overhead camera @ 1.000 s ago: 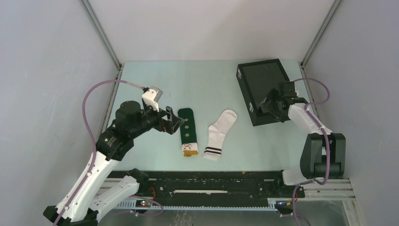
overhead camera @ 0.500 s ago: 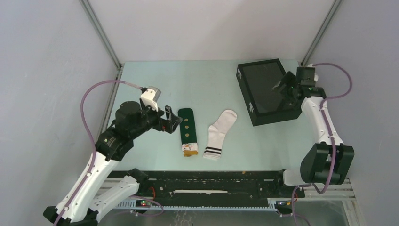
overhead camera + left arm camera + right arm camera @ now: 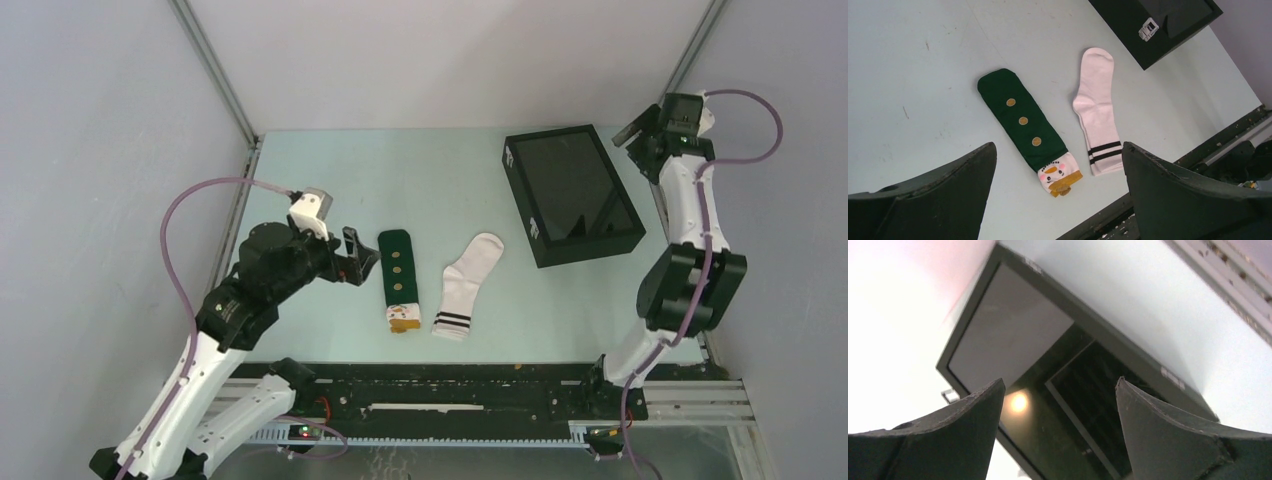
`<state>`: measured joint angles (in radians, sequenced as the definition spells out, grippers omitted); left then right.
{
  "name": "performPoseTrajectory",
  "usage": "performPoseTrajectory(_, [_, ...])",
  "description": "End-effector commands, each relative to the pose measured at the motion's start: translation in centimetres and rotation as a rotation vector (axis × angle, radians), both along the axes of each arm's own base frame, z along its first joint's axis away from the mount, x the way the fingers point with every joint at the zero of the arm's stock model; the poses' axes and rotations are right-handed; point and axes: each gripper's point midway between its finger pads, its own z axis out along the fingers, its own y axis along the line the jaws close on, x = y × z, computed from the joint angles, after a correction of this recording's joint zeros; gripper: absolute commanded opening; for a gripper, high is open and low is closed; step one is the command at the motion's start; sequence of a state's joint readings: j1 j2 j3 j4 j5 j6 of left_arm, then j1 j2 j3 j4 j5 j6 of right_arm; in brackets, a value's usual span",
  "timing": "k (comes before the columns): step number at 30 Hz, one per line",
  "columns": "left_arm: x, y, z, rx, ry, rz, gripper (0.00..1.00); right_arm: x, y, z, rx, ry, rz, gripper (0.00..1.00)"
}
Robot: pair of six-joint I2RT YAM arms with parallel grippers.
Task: Roll the socks
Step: Move the storage box to the center of the board, then adjust the storage box at the center of the board.
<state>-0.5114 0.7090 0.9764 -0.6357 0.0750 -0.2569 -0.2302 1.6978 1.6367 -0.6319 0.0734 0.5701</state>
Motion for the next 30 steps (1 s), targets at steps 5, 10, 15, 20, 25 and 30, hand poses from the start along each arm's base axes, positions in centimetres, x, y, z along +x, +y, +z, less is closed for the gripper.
performPoseTrajectory(5, [-0.7,1.4,-0.6,-0.018,0.008,0.079,1.00,6.2,-3.4,-0.9,-0.033,-0.001,-0.030,0.77])
performPoseTrajectory(10, [-0.8,2.8,-1.3,-0.017,0.007,0.152,1.00,9.4,-5.4,-2.3,-0.039,0.006,-0.047,0.58])
performPoseTrajectory(15, [-0.7,3.5,-2.0,-0.013,0.011,0.197,1.00,12.0,-6.9,-5.2,0.031,0.021,-0.056,0.48])
performPoseTrajectory(20, [-0.5,3.5,-2.1,-0.013,0.019,0.205,1.00,14.0,-6.8,-7.4,0.135,-0.009,-0.036,0.36])
performPoseTrajectory(25, [-0.3,3.3,-2.0,-0.017,0.030,0.210,1.00,15.2,-5.8,-9.3,0.248,-0.029,-0.008,0.22])
performPoseTrajectory(30, [-0.1,3.1,-1.9,-0.023,0.035,0.212,1.00,16.2,-4.1,-10.4,0.331,-0.042,0.030,0.12])
